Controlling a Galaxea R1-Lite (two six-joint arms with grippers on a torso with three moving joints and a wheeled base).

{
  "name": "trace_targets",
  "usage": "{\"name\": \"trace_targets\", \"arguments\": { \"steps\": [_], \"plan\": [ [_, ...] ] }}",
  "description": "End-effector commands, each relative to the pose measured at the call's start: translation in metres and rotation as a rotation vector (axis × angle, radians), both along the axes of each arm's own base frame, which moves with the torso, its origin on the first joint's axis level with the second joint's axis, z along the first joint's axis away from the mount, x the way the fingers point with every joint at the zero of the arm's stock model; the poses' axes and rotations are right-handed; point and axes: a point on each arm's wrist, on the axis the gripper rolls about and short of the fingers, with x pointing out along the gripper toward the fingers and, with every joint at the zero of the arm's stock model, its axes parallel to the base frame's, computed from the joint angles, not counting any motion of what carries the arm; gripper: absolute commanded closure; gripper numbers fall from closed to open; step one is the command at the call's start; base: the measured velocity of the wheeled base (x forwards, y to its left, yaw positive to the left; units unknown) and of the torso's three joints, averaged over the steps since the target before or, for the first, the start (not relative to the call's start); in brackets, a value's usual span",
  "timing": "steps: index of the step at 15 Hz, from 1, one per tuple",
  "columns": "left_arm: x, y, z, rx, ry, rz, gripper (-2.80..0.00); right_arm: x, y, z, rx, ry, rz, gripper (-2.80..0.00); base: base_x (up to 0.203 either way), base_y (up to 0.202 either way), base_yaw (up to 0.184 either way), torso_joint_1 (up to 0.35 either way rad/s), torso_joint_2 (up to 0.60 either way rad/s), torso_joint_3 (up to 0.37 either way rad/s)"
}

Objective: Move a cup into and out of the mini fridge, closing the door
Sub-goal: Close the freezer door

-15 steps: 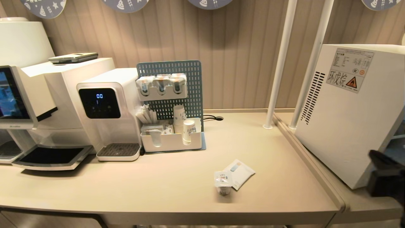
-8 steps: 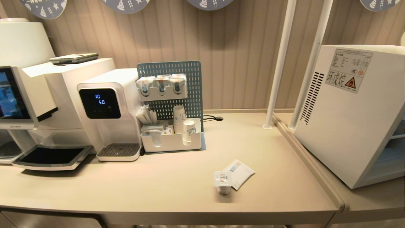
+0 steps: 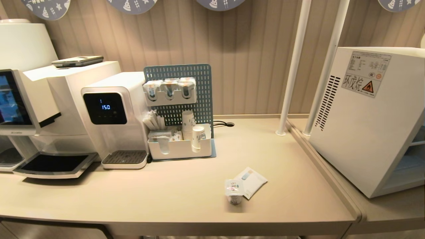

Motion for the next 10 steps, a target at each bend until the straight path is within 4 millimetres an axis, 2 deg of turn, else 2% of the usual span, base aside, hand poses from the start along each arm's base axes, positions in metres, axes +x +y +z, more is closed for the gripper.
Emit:
{"name": "trace_targets", "arguments": {
  "steps": [1, 10],
  "plan": [
    [0.0001, 0.0000, -0.0004, 0.000, 0.001, 0.000, 0.00, 0.0081, 0.0019, -0.0260, 0.000, 0.070, 0.079, 0.00, 0.000, 0.000, 0.000, 0.000, 0.00, 0.000],
    [0.0001, 0.0000, -0.0004, 0.001, 0.001, 0.001, 0.00, 0.0060, 0.0026, -0.0214, 0.003, 0.081, 0.111, 0.00, 0.000, 0.000, 0.000, 0.000, 0.00, 0.000]
  ]
}}
